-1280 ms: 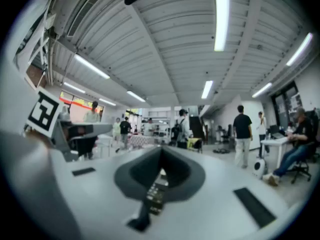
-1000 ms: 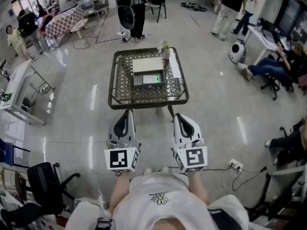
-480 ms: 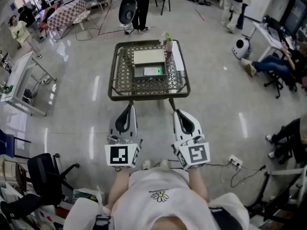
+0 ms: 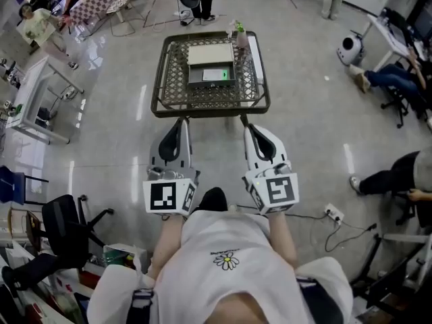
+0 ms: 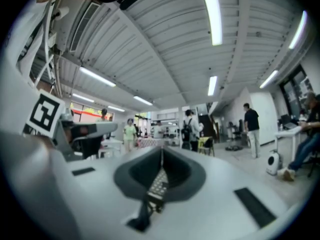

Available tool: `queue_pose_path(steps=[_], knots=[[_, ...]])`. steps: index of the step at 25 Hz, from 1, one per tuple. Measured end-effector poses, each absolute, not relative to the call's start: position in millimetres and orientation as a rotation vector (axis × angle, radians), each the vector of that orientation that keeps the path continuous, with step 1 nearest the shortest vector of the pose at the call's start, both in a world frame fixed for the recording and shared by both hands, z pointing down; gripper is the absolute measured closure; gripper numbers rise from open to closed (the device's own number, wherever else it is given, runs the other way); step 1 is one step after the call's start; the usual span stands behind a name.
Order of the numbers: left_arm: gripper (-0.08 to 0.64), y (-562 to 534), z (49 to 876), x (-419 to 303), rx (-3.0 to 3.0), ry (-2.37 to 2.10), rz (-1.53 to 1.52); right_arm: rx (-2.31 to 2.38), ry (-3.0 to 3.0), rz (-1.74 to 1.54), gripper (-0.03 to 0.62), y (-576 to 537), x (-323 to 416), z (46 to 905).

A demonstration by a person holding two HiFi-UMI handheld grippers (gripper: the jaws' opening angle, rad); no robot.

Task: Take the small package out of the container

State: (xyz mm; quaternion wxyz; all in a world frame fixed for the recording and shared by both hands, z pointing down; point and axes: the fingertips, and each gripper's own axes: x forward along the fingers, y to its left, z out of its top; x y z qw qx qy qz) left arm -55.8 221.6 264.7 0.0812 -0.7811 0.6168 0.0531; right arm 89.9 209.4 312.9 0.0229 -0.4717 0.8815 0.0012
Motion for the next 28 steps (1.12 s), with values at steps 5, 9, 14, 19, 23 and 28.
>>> queue_pose_path(steps=[5, 9, 14, 19, 23, 28], knots=[[0.535, 220, 258, -64, -2.293, 1.872, 0.180, -1.477, 2.680, 0.028, 0.560, 211, 104, 302], [0.535, 208, 242, -65, -2.261, 1.835, 0.249, -1.468, 2.644, 0.076, 0.560, 196, 110, 286], [0.535, 173, 247, -73, -2.258, 1.821, 0.340, -1.466, 2.646, 0.070, 0.561, 165, 106, 299], [0.535, 136, 253, -83, -2.263, 1.822, 0.343, -1.453, 2.686, 0.015, 0.560, 131, 92, 317], [0.535, 98, 260, -90, -2.283, 1.824, 0.332, -1.485, 2.719, -0.039, 0.561, 97, 84, 334], [0.535, 29, 280, -100, -2.348, 1.819, 0.284, -1.518, 2.762, 0.020, 0.561, 41, 61, 344]])
